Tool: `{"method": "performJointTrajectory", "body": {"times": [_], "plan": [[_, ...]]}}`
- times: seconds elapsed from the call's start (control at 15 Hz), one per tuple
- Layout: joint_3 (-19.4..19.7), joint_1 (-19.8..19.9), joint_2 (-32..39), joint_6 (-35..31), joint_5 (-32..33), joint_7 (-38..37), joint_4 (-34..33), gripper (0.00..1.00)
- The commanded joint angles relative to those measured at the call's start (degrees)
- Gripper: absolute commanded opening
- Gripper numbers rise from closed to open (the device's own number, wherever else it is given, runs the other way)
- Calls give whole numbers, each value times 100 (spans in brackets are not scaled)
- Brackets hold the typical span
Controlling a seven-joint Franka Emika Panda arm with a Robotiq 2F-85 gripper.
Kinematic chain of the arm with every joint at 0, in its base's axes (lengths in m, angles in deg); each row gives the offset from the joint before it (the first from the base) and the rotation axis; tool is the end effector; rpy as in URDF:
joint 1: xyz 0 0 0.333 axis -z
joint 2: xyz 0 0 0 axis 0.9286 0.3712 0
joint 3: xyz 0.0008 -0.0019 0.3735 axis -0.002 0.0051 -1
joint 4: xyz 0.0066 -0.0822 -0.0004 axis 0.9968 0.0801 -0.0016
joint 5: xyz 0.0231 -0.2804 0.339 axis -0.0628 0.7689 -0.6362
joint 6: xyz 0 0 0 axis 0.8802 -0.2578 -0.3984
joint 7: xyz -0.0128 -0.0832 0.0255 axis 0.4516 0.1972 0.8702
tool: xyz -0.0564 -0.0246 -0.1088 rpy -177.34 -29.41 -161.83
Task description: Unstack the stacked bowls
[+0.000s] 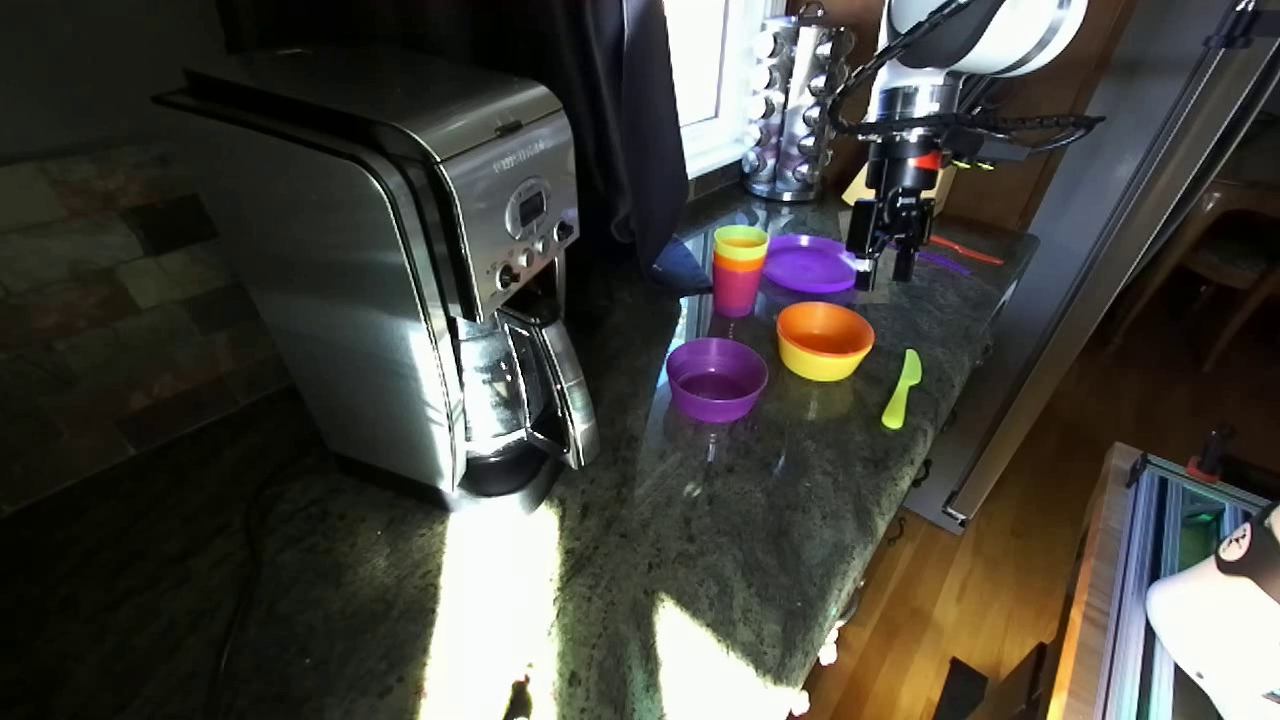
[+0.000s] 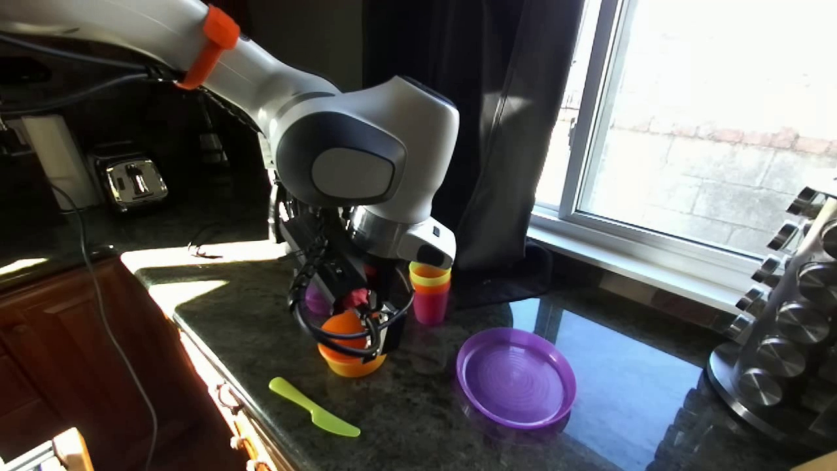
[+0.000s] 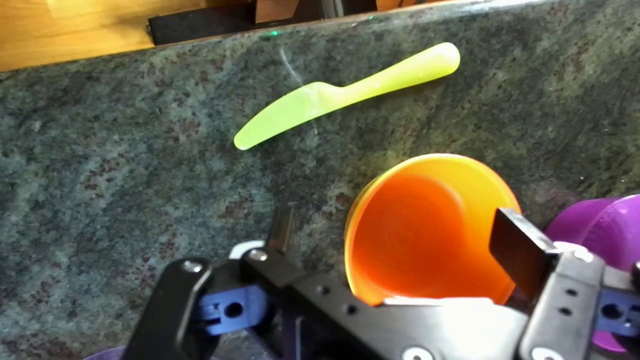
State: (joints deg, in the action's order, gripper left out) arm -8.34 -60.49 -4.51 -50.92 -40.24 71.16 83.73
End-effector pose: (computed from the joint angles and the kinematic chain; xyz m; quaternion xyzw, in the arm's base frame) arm 0.4783 -0.1298 0.3561 -0.9864 0.0778 0.1023 0.1025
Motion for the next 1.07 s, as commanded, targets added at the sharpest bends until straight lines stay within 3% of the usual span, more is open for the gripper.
{"method": "performJointTrajectory", "body": {"times": [0.0, 0.4, 0.6, 0.73, 0.87, 1.0], "plan": [[-10, 8, 139, -291, 125, -67, 109, 100], [-21, 13, 440, -415, 74, -125, 46, 91], [-32, 11, 536, -412, 66, -158, 19, 75], [-34, 14, 575, -399, 68, -174, -4, 59], [-38, 14, 609, -397, 76, -194, -24, 52], [-42, 13, 639, -389, 80, -210, -49, 55]]}}
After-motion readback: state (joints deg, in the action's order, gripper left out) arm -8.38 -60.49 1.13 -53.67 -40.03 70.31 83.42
